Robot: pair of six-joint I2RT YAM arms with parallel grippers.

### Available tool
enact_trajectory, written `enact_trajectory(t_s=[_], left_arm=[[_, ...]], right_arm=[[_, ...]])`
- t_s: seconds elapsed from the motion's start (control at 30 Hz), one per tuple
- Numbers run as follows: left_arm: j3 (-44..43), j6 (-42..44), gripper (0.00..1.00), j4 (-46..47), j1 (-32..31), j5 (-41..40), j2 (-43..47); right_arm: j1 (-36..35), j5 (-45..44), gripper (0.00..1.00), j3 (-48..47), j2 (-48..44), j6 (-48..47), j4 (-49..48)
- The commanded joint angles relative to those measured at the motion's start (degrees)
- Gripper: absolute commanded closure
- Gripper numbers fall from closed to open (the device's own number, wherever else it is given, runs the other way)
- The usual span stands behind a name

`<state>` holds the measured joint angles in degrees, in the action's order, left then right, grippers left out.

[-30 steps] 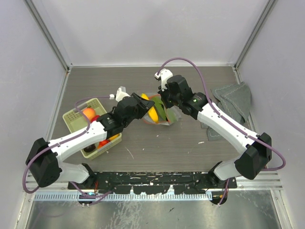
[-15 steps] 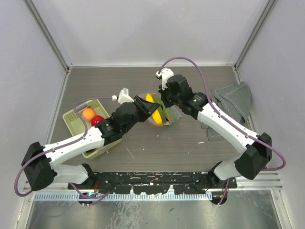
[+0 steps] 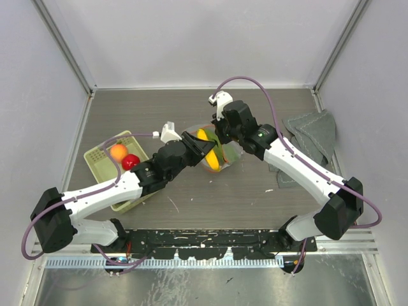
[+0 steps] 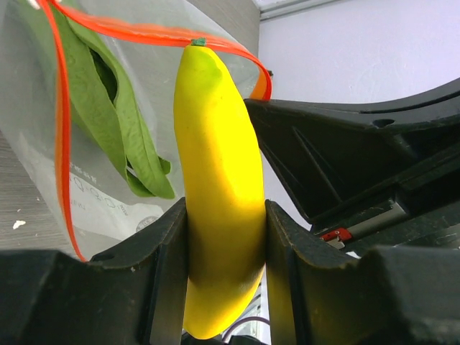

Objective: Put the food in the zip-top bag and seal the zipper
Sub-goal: Place the fake fruit in the zipper food storage bag.

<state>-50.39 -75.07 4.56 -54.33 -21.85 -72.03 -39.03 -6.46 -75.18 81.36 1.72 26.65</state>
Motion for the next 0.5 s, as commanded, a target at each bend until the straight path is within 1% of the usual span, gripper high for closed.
enact_trajectory(t_s=[0.0, 0.1, 0.17, 0.33, 0.47], left_arm=[[-1.3, 2.1, 1.0, 4.2, -0.5, 1.7, -0.3], [-1.0, 0.3, 1.0, 4.0, -0.5, 2.0, -2.1], [-1.8, -0.5, 1.0, 2.3, -0.5, 1.8, -2.6], [-2.8, -3.2, 1.0, -4.0, -0.4, -2.8, -2.1], [-3.0, -4.3, 1.0, -5.1, 1.1, -3.5, -2.1]], right_arm=[[-0.1, -0.9, 1.0, -0.5, -2.3, 0.8, -4.7], [-0.1, -0.8, 1.0, -0.5, -2.3, 0.9, -4.9], [0.0, -0.7, 1.0, -0.5, -2.3, 0.9, -4.9], [-0.1, -0.7, 1.0, -0.3, -2.5, 0.9, -4.9], [0.0, -0.1, 1.0, -0.2, -2.8, 1.0, -5.0]])
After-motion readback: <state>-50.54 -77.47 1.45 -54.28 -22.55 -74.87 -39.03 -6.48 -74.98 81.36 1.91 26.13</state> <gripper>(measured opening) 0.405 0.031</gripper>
